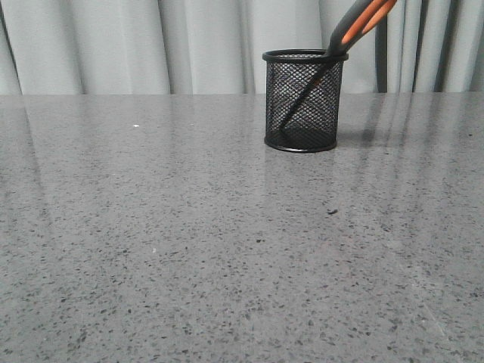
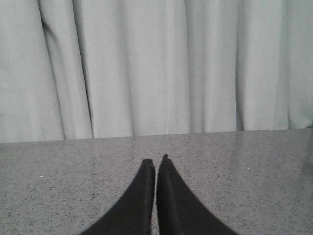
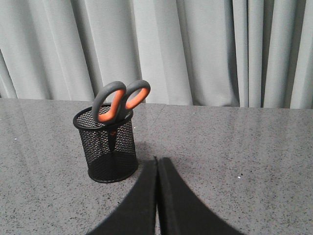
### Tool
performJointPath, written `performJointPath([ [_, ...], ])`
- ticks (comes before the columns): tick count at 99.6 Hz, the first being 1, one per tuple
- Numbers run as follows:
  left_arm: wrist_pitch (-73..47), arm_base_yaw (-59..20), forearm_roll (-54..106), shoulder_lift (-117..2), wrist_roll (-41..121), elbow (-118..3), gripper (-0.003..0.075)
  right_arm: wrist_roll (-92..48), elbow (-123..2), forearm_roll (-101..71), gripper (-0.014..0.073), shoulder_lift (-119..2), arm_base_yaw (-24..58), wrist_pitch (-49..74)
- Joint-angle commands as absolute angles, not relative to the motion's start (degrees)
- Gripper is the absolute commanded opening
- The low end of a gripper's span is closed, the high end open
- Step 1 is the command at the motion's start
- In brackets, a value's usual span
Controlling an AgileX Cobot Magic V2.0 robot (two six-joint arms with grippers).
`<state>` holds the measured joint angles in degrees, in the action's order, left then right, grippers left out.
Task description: Put scissors into bucket
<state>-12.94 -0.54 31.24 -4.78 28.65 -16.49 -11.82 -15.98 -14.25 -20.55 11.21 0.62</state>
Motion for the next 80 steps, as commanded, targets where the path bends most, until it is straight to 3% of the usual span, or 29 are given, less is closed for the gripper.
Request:
performJointPath([
  [1, -8.9, -0.4, 32.3, -5.4, 28.7, -17.9, -0.002, -11.7, -17.6, -14.2, -0.0058, -20.6, 11.3, -4.1],
  [32, -8.9, -0.4, 29.1, -5.4, 28.3, -17.3, -0.002, -11.7, -17.6, -14.2, -0.0058, -20.6, 11.3, -4.1],
  [52, -6.6, -0.4, 5.2, -5.3, 3.4, -10.6, -0.002, -11.7, -17.6, -14.2, -0.0058, -20.6, 11.3, -4.1],
  [80, -3.5, -0.5, 2.6, 1.7, 2.0, -0.1, -0.002, -11.7, -17.6, -14.2, -0.0058, -20.6, 11.3, -4.1],
])
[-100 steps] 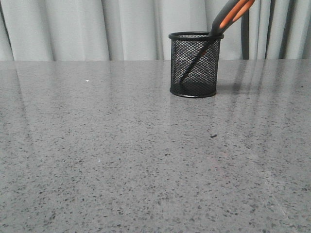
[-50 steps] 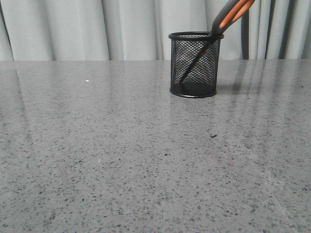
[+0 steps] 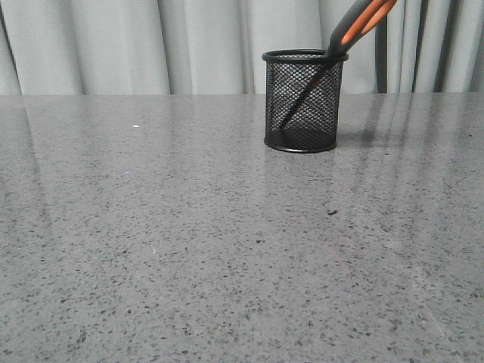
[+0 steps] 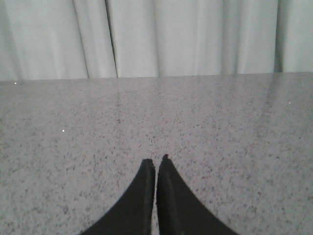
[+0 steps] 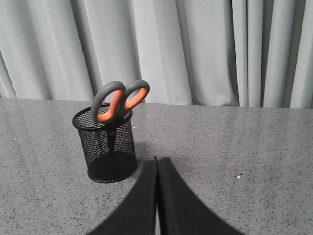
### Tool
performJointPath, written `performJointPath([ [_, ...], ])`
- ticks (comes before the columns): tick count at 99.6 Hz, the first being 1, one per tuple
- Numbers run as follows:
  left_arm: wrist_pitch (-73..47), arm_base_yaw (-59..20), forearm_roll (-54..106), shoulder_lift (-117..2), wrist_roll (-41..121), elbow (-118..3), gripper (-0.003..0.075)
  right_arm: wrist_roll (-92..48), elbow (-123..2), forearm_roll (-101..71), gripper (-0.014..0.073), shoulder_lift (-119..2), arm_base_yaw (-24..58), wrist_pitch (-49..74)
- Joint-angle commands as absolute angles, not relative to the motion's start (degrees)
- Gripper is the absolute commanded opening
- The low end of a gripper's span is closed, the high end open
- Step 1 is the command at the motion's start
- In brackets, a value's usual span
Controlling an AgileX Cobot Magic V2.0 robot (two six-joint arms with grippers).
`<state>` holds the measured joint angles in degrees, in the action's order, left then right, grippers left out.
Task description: Put scissors into bucket
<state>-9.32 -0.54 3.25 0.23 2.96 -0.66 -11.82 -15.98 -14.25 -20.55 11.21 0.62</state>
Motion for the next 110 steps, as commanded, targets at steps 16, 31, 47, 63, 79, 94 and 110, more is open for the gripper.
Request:
performJointPath([
  [16, -4.6, -0.5, 2.4, 1.7, 2.0, 1.0, -0.002, -11.7, -17.6, -14.2, -0.0058, -20.6, 11.3, -4.3],
  [31, -4.1, -0.5, 3.5, 1.7, 2.0, 0.9, -0.002, -11.7, -17.6, -14.2, -0.0058, -20.6, 11.3, -4.3],
  [47, -4.1, -0.5, 3.5, 1.7, 2.0, 0.9, -0.002, -11.7, -17.6, -14.2, -0.0058, -20.6, 11.3, -4.3],
  [63, -4.1, -0.5, 3.5, 1.7, 2.0, 0.9, -0.002, -11.7, -17.6, -14.2, -0.0058, -20.6, 11.3, -4.3],
  [79, -4.1, -0.5, 3.5, 1.7, 2.0, 0.9, -0.002, -11.7, -17.6, -14.2, -0.0058, -20.6, 11.3, -4.3],
  [94, -4.1, -0.5, 3.5, 1.7, 2.0, 0.9, -0.002, -11.7, -17.6, -14.2, -0.0058, -20.6, 11.3, -4.3],
  [110, -4.1, -0.5, 3.5, 1.7, 2.0, 0.9, -0.002, -11.7, -17.1, -12.5, -0.0058, -20.6, 11.3, -4.2],
])
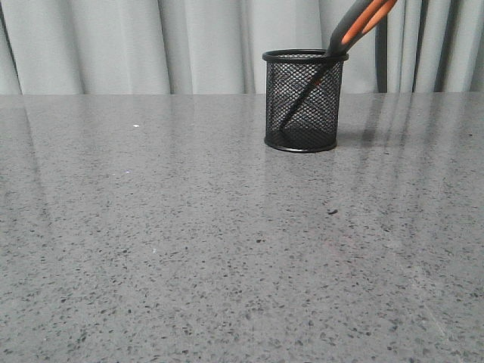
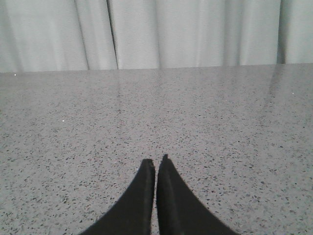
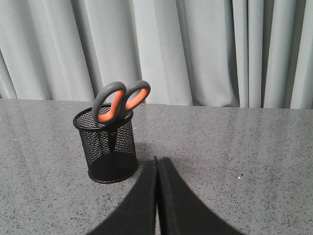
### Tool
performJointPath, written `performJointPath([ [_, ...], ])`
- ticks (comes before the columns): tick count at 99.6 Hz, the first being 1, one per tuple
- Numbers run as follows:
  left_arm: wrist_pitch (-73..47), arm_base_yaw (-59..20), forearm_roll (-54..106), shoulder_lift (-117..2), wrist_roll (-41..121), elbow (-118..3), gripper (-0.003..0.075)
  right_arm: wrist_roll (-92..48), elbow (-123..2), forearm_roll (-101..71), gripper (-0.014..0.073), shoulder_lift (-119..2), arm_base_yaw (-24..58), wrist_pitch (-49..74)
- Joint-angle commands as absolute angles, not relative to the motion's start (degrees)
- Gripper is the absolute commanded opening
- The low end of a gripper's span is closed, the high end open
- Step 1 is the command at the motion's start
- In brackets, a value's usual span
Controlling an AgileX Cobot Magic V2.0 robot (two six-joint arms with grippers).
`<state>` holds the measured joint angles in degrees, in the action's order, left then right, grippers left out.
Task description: Put scissors into bucket
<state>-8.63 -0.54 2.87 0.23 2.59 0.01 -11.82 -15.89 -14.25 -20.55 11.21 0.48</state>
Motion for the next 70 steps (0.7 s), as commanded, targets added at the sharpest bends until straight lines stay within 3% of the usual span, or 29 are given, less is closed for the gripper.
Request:
performJointPath([
  [1, -4.1, -0.5, 3.5, 1.7, 2.0, 0.9, -0.002, -11.7, -17.1, -12.1, -0.0058, -20.5, 11.3, -4.2],
  [40, -4.1, -0.5, 3.5, 1.7, 2.0, 0.9, -0.002, -5.7, -5.8, -1.1, -0.0058, -6.9, 0.7, 1.5],
  [70, -4.2, -0.5, 3.5, 1.7, 2.0, 0.9, -0.002, -2.0, 2.1, 2.3, -0.0058, 1.5, 0.1, 3.7],
])
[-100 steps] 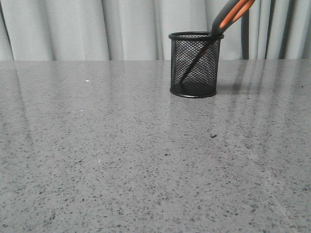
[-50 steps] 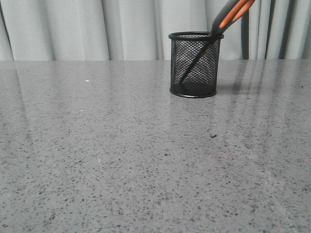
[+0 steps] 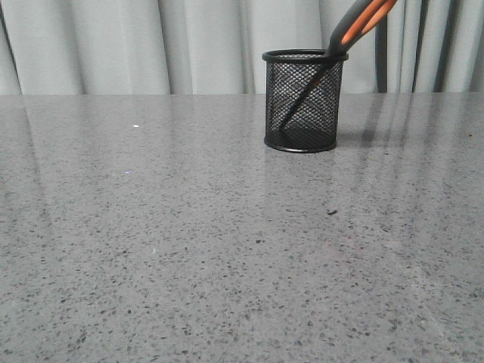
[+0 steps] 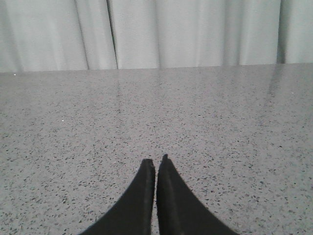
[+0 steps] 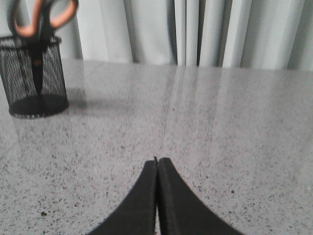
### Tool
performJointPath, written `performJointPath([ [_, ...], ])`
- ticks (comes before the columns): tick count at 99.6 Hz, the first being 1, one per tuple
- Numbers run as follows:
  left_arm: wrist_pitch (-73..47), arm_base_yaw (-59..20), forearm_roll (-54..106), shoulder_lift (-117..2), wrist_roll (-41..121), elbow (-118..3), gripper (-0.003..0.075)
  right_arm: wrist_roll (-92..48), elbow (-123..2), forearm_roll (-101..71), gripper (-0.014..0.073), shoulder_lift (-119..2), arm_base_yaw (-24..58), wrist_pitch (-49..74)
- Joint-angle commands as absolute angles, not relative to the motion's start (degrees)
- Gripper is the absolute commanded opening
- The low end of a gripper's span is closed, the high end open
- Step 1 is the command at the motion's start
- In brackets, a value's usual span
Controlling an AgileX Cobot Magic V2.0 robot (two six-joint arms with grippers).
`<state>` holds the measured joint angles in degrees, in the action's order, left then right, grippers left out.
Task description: Put scissors into bucket
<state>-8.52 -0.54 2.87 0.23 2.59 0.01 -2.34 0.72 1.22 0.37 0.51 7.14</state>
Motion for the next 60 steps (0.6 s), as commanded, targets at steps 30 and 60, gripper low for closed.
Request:
performJointPath([
  [30, -4.2, -0.5, 3.5, 1.7, 2.0, 0.9, -0.002, -2.0, 2.1, 2.4, -0.0058, 1.5, -0.4, 3.2],
  [60, -4.2, -0.5, 3.5, 1.7, 2.0, 0.9, -0.002, -2.0, 2.1, 2.4, -0.0058, 1.5, -0.4, 3.2],
])
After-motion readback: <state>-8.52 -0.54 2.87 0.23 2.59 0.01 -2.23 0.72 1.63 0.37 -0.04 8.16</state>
